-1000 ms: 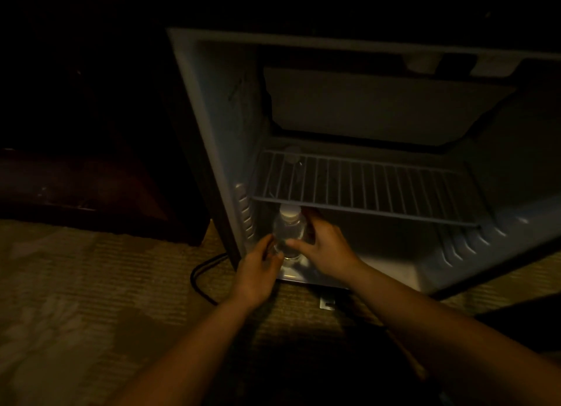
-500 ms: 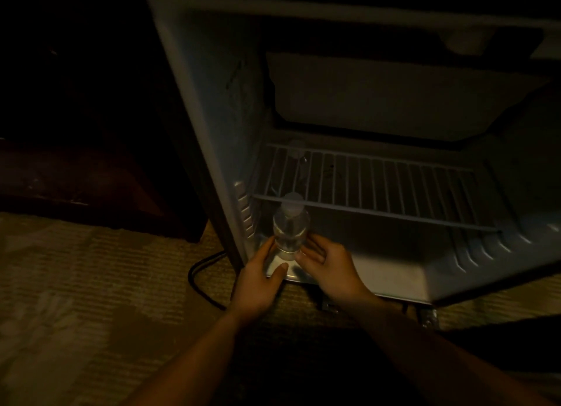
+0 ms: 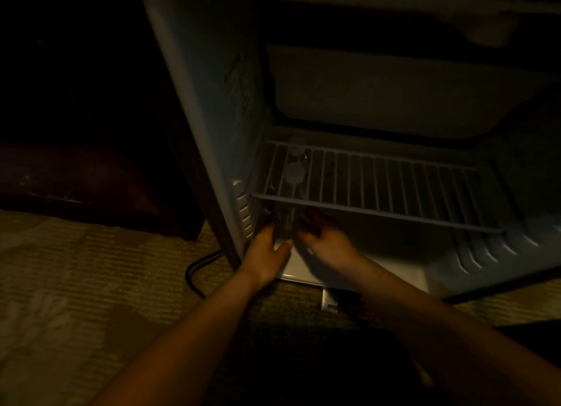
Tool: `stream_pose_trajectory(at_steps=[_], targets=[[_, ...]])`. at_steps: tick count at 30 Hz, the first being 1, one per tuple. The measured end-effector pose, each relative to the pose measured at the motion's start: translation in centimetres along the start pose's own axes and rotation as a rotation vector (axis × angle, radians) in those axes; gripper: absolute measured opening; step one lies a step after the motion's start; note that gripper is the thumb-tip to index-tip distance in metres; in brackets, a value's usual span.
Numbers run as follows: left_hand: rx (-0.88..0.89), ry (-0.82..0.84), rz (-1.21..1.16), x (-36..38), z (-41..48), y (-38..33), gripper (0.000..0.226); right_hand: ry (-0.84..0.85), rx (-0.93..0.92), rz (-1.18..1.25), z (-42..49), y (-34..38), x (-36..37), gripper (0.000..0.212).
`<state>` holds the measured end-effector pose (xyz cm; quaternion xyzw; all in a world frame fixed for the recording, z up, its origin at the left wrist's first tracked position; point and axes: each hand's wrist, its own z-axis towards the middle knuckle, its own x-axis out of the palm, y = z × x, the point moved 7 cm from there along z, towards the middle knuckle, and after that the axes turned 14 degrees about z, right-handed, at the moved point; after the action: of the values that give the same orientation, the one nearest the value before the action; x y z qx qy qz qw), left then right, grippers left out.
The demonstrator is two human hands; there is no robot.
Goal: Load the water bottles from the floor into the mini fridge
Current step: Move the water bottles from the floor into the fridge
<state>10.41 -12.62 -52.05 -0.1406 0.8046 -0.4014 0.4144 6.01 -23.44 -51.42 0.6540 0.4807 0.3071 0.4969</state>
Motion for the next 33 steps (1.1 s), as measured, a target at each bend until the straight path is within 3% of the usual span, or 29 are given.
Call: stream_pose_trajectory(at_steps=[5,11,17,25,33], targets=[[-0.014,0.054,0.082,0.2,-0.8,-0.4,0.055,0.049,0.033,-0.181,-0.9,-0.2,-0.1,0.044],[0.075,0.038,0.263,-1.2,-4.0,-1.6,0.041,0.177,0.103,-0.442,-4.1,0.1,-0.5,0.04],[0.167,0.097,0.452,-5.0,-9.2,-4.2,0.03,0.311,0.097,-0.616,-8.8,5.2,0.3,0.037],[0.292,-0.013,0.633,-15.4,-18.4,-10.3,0.027,0.443,-0.173,-0.898,-15.3,18.9,6.1,0.033],[0.177,-0.077,0.857,-24.3,-30.3,-9.9,0.033,0.549,-0.348,-0.983,-24.6,26.7,16.0,0.038]])
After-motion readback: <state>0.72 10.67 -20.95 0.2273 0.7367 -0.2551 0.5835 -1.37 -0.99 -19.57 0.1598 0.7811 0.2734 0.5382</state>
